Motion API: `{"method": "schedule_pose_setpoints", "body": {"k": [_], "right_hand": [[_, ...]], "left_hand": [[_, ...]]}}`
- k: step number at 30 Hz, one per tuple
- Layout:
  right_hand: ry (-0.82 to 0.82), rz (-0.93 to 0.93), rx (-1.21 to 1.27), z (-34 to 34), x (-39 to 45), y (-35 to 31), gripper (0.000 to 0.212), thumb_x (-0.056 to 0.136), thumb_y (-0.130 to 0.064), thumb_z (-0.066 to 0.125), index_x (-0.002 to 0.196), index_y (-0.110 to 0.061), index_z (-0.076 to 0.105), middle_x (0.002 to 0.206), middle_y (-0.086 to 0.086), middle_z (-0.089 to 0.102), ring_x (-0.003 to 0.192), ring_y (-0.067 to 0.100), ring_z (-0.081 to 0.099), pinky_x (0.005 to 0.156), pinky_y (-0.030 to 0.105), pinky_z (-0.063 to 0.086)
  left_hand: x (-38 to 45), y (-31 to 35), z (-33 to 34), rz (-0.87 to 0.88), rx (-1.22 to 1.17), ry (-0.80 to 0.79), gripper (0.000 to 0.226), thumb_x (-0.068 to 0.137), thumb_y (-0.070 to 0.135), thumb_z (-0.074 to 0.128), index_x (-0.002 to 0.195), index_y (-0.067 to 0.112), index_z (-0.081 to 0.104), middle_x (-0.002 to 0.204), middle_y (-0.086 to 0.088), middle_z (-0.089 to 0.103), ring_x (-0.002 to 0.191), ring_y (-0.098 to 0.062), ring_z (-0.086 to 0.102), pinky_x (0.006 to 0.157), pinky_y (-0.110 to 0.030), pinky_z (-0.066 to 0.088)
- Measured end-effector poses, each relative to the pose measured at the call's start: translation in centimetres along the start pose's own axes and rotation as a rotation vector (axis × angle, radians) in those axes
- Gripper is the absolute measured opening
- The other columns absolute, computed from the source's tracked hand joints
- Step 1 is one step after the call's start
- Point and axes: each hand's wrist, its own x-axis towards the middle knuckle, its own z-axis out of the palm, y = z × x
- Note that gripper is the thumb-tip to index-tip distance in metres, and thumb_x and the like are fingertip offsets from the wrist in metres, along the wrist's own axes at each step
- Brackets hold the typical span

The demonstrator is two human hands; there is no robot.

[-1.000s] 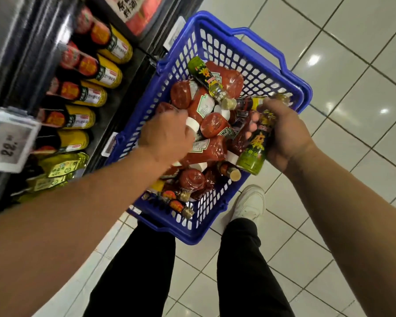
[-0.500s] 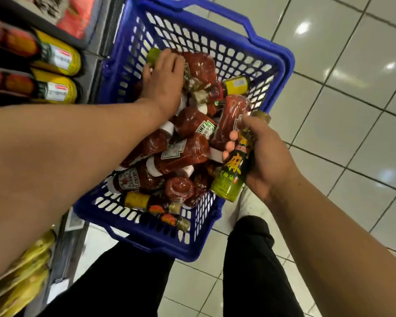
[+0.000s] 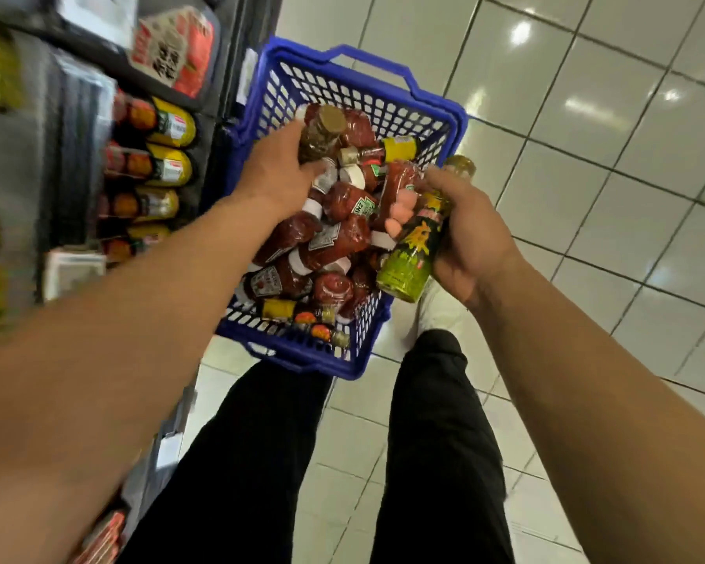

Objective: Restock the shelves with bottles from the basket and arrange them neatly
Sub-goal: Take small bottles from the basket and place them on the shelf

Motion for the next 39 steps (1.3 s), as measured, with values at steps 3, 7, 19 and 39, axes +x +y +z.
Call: {"method": "schedule_pose_setpoints", "body": {"k": [3,7,19,39], "right_hand": [[-0.058,0.004,-0.033,3.8,-5.0,-2.2,0.032,0.105,-0.033,0.05,0.12,-0.006,0.056,0.077,0.006,0.056,0.065,0.017,0.054,0.066,0.033,0.052],[-0.159,0.012,-0.122,8.4,-13.1,-6.0,0.04,0.104,-0.043,0.051,0.092,-0.008,0.065,0.078,0.007,0.055,0.064,0.019,0.053,0.065,0.031,0.047],[-0.61,-0.154,-0.602,25.9,-39.2,-12.5,0.042,0.104,-0.054,0.044,0.109,-0.014,0.056,0.071,0.005,0.061,0.059,0.018,0.059,0.058,0.029,0.05],[-1.252,-0.305,-0.886,42.0,-68.3,10.0,0.017,0.078,-0.02,0.08,0.085,-0.019,0.065,0.07,0.004,0.054,0.051,0.015,0.053,0.047,0.027,0.047]], "left_hand": [[-6.1,3.7,-4.6,-0.134,-0.366,-0.044,0.036,0.095,0.039,0.069,0.127,0.024,0.063,0.122,0.004,0.068,0.11,-0.013,0.062,0.097,-0.03,0.046],[-14.7,10.0,-12.0,-0.195,-0.991,-0.116,0.013,0.098,0.037,0.065,0.103,0.026,0.069,0.093,0.006,0.073,0.087,-0.013,0.071,0.083,-0.036,0.058],[-38.3,25.1,-35.7,0.158,-1.463,0.158,0.041,0.103,0.05,0.041,0.097,0.013,0.058,0.078,-0.008,0.063,0.057,-0.022,0.059,0.056,-0.031,0.05],[-79.4,18.1,-44.0,0.368,-1.246,0.888,0.021,0.092,0.028,0.064,0.102,0.012,0.054,0.08,-0.009,0.06,0.058,-0.023,0.057,0.055,-0.032,0.051]]}}
